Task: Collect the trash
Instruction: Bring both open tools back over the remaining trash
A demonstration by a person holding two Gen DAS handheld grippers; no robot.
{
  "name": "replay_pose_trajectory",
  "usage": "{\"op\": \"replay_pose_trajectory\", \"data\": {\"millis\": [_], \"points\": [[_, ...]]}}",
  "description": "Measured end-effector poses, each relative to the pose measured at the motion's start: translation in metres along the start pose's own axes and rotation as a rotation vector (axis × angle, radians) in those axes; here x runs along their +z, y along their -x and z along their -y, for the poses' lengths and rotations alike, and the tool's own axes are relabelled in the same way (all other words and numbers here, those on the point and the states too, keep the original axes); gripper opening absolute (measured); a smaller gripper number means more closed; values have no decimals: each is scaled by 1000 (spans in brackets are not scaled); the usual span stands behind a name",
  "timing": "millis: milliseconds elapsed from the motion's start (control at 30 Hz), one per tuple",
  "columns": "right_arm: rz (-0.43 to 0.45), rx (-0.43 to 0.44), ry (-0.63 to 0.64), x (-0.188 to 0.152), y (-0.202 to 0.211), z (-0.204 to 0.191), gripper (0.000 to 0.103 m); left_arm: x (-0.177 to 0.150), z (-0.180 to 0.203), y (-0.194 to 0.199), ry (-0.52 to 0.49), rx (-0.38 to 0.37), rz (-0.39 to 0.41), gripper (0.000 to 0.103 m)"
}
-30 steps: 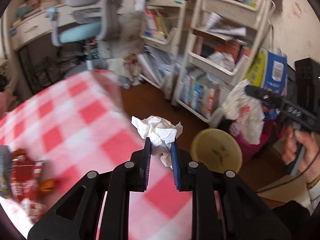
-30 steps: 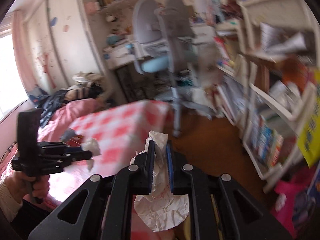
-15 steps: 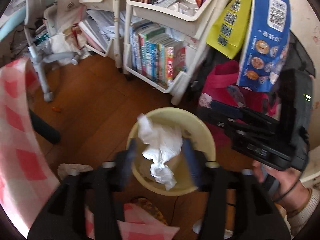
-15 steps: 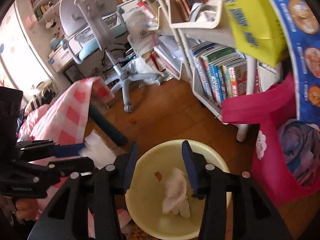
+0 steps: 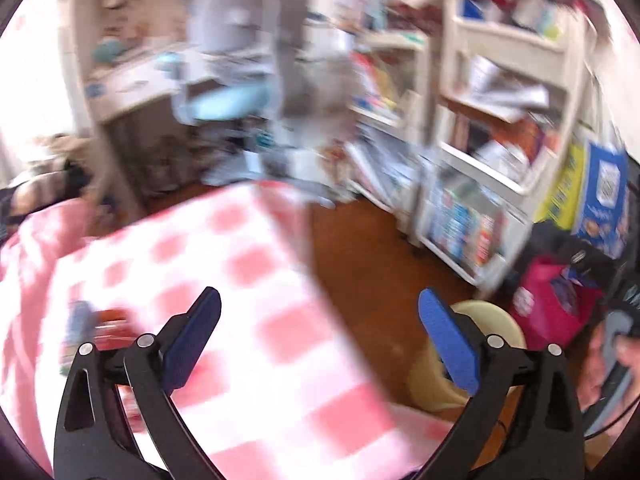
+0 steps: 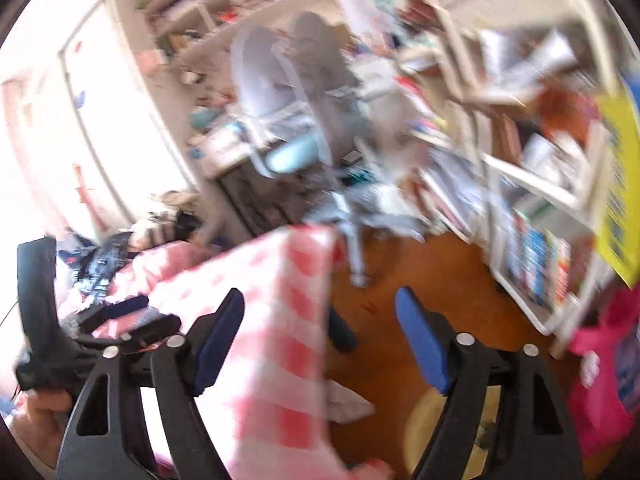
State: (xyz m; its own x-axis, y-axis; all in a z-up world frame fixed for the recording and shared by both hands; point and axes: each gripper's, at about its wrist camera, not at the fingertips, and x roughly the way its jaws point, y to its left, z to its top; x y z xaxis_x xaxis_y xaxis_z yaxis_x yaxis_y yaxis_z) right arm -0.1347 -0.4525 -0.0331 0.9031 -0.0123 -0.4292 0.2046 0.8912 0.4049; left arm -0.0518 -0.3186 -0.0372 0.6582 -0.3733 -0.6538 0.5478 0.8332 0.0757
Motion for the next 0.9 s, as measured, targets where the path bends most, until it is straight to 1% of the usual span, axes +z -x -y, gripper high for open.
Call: {"op": "replay_pose_trajectory", "data": {"millis": [33,167,233,300,333,367,400,433,467,533,600,733,800,833,900], "points": [[10,15,14,6,-1,-15,83,0,-20,11,18,33,16,96],[28,88,59,21,-13,-80,86,-6,-100,41,97,154,51,96],[30,119,88,17,-22,-109,87,-17,-142,50,168,214,58,96],[22,134,101,1,-34,-127,87,-33,-184,58,257,262,61,96],[3,138,111,-9,-42,-134,87,-45,-206,59,313,287,52,96],[-46,133,134,-21,-53,-141,87,-52,-223,59,357,306,32,96],[-88,129,158,-23,-63,-147,86,-57,-240,58,406,332,-6,96],[-100,130,187,-25,-67,-154,86,-60,-255,59,455,357,-36,96],[-95,128,216,-26,-69,-161,86,-63,-268,63,488,361,-26,96],[-106,125,262,-29,-76,-172,86,-65,-282,74,512,377,0,96],[-115,121,292,-32,-79,-180,86,-68,-291,80,508,403,16,96],[-145,116,335,-41,-84,-190,86,-74,-299,80,503,411,11,96],[-159,113,364,-47,-89,-198,86,-73,-299,76,497,422,-7,96],[-167,111,378,-49,-91,-201,86,-72,-300,77,491,416,0,96],[-180,106,402,-52,-94,-206,86,-71,-299,79,482,428,11,96]]}}
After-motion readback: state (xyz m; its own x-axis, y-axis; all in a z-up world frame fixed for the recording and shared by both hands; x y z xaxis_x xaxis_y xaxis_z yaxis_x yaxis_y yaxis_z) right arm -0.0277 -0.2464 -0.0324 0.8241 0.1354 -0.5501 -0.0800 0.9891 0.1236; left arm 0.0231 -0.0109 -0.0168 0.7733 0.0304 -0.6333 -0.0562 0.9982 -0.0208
